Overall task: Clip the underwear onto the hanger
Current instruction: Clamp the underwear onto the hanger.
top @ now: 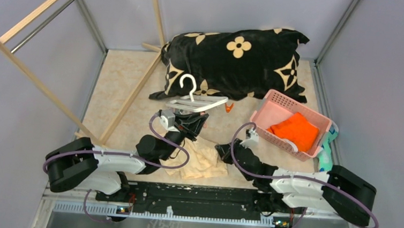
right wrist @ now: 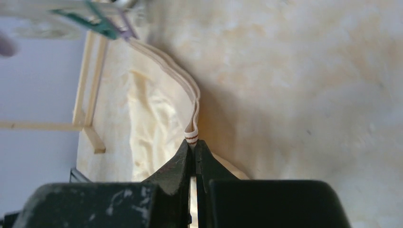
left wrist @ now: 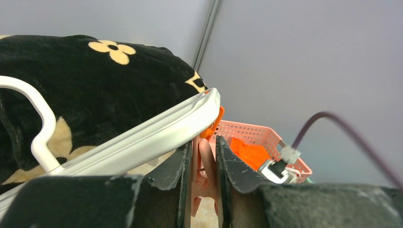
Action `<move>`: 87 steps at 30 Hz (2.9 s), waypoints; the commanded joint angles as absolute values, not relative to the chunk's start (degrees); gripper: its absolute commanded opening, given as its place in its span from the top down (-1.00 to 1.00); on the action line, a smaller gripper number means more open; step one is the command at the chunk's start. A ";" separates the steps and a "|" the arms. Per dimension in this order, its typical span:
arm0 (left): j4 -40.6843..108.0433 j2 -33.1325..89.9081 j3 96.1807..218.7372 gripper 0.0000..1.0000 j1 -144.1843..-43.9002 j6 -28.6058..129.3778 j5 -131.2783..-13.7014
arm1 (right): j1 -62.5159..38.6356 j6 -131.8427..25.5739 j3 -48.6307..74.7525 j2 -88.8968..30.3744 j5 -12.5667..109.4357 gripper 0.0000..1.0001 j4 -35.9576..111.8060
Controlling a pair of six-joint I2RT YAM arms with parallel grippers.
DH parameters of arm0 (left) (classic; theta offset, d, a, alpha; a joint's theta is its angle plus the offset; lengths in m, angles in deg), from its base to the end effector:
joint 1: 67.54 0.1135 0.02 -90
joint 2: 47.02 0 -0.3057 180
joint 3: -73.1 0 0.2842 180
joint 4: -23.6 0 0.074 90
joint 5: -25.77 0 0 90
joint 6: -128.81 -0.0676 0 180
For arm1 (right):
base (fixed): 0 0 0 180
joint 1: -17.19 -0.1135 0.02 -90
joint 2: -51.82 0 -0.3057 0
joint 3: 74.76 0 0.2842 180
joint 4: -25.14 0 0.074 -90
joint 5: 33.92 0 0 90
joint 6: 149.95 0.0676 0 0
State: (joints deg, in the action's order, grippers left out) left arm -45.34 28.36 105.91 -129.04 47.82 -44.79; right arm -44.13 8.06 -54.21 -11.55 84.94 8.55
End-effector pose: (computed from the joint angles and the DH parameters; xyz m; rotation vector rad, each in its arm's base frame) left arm 0.1513 -0.2314 0.2782 0.2222 1.1636 -0.9027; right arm 0.1299 0.1694 0.1347 0.4517 2.0477 0.9362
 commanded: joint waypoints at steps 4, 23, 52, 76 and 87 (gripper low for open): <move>-48.77 27.03 106.66 1.00 -128.54 51.34 -46.32 | -44.17 -30.49 -57.02 0.87 76.16 1.00 -4.13; -55.48 29.00 106.23 1.00 -128.33 59.75 -57.25 | -44.34 -51.74 -54.84 20.24 47.53 1.00 -1.55; -66.79 30.65 105.56 1.00 -128.27 68.84 -64.38 | -39.53 -27.37 -60.72 7.63 43.48 1.00 -35.47; -66.81 26.17 106.03 1.00 -128.28 74.34 -64.87 | -39.59 -26.39 -58.27 3.71 44.69 1.00 -40.73; -66.79 26.09 107.35 1.00 -128.24 75.48 -69.29 | -39.59 -24.78 -57.19 5.55 41.26 1.00 -36.38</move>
State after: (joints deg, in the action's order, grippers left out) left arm -50.82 27.72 104.99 -128.49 75.01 -66.05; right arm -39.63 -25.60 -60.27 3.70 43.21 -35.86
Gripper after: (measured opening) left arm 0.243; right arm 0.015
